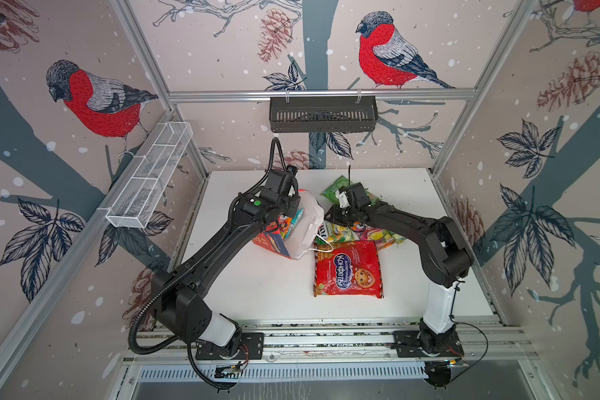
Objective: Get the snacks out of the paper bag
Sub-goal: 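Release the green FOX'S packet onto the pile and raise the right gripper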
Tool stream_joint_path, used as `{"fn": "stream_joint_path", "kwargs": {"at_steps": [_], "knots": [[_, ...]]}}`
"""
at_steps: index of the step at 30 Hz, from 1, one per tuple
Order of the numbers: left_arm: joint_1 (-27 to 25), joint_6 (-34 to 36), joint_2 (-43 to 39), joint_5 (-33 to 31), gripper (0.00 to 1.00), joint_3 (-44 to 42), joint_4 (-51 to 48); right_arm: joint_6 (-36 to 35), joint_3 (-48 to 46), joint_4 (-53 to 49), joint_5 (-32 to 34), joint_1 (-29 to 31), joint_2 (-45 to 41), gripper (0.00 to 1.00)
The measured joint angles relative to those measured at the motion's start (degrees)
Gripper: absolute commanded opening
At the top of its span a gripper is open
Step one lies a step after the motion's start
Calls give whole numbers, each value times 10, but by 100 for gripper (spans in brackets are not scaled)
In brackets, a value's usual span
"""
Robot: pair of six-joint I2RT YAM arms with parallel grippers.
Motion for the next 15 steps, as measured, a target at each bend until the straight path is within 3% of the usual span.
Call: {"fn": "stream_joint_path", "kwargs": {"at_steps": [9,15], "knots": [[0,-3,39,1,0,39,-2,-22,-41,31,17,-24,-142,35],[0,-6,71,4,0,78,-11,-61,-23,38,-63,-19,-183,37]]}}
